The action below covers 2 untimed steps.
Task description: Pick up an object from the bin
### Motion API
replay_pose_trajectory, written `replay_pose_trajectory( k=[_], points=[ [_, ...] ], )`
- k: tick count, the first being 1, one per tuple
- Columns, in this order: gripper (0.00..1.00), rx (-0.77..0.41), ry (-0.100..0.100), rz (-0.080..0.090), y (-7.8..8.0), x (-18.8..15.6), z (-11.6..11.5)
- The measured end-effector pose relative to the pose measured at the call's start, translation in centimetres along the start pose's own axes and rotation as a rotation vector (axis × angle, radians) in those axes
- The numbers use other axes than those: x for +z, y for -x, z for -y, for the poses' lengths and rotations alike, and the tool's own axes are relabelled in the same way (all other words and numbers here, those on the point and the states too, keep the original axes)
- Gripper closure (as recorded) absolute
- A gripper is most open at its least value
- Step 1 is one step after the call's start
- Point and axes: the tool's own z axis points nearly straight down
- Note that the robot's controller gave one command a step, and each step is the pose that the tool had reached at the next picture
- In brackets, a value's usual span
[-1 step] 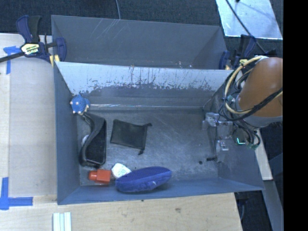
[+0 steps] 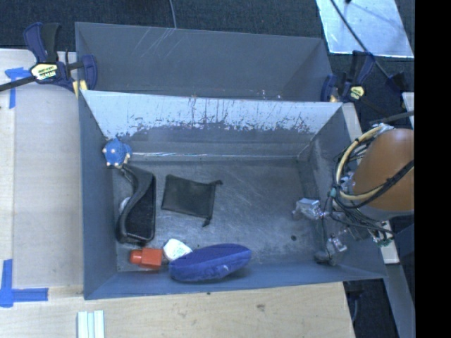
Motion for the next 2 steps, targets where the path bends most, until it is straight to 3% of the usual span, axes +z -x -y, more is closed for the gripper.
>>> replay_pose_trajectory(
  k=[1,2],
  points=[
    [0.0,-0.004,-0.001,0.001,6.6,0.2,1.9],
    [0.0,-0.006,-0.001,0.0,11.5,-0.1,4.2]
  ],
)
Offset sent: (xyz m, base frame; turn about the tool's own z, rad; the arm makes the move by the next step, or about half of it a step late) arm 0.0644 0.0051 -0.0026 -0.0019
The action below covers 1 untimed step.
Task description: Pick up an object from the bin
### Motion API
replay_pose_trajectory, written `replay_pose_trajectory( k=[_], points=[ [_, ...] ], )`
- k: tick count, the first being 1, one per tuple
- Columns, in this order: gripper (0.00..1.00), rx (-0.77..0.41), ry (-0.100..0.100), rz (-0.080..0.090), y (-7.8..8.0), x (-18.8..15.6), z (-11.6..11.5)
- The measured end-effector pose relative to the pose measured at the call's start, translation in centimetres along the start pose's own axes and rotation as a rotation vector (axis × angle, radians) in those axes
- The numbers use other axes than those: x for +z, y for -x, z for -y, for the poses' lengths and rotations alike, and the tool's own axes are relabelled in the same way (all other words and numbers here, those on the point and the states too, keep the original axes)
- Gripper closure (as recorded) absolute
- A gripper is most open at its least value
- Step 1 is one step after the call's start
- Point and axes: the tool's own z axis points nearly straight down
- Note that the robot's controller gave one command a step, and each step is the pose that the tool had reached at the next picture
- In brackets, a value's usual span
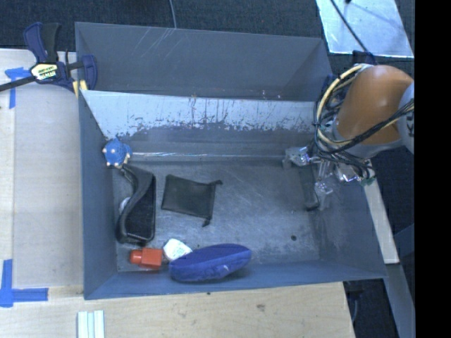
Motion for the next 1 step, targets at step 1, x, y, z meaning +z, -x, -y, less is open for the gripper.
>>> replay_pose_trajectory(
  k=[1],
  points=[
    [0.0,-0.26,0.022,0.0,2.08,0.44,0.54]
  ],
)
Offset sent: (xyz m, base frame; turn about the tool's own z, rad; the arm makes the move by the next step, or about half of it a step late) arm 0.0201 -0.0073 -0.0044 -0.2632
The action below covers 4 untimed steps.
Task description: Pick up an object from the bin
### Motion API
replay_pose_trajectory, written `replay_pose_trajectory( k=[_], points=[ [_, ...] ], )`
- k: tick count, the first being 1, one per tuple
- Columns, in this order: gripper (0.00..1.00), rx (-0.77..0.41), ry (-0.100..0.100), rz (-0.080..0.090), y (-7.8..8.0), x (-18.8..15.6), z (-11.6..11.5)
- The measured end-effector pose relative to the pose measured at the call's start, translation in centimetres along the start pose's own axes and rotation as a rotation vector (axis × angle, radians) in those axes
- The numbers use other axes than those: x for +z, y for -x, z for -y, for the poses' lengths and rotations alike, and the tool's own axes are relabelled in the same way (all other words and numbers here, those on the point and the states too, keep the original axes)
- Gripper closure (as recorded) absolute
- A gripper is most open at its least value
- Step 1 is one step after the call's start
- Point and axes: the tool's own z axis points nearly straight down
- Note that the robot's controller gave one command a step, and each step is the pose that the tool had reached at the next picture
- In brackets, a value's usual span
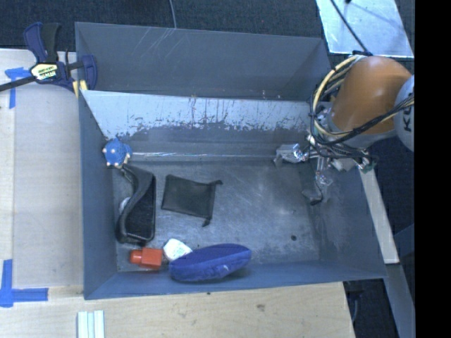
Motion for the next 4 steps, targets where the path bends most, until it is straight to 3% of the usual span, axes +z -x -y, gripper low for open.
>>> replay_pose_trajectory(
  k=[1,2,3,4],
  points=[
    [0.0,-0.064,-0.014,-0.004,5.8,0.1,-8.0],
    [0.0,0.07,-0.014,-0.004,10.0,0.3,-16.7],
    [0.0,-0.119,-0.02,-0.006,6.0,-0.1,-10.9],
    [0.0,-0.051,-0.017,-0.001,10.0,0.2,-15.3]
  ],
)
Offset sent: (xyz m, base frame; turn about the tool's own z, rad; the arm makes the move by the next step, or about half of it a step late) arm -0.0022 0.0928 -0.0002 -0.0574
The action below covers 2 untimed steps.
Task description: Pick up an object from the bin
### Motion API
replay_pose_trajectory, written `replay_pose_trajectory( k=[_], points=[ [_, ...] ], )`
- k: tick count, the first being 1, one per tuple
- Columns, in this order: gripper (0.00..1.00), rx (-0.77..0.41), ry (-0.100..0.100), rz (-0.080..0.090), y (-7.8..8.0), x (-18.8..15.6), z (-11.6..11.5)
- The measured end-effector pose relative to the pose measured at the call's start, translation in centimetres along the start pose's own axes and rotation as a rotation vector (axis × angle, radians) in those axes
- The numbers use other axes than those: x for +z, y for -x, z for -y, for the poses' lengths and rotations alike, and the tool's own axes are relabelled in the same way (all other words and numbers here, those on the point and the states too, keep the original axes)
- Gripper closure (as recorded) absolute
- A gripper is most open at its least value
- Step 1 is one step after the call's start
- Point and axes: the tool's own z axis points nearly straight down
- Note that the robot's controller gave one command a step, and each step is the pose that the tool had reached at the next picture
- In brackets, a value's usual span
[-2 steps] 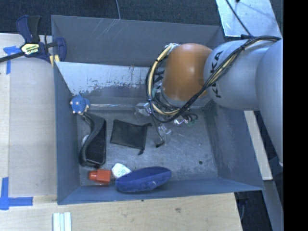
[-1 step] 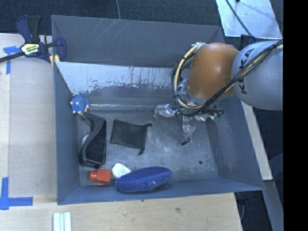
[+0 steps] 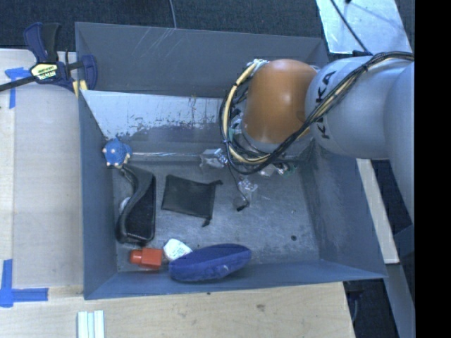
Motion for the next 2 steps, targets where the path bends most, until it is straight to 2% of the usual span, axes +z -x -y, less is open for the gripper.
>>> replay_pose_trajectory(
  k=[1,2],
  points=[
    [1.0,0.004,-0.002,0.0,-0.1,0.0,0.2],
    [1.0,-0.032,-0.007,0.002,-1.4,-13.5,1.2]
  ],
)
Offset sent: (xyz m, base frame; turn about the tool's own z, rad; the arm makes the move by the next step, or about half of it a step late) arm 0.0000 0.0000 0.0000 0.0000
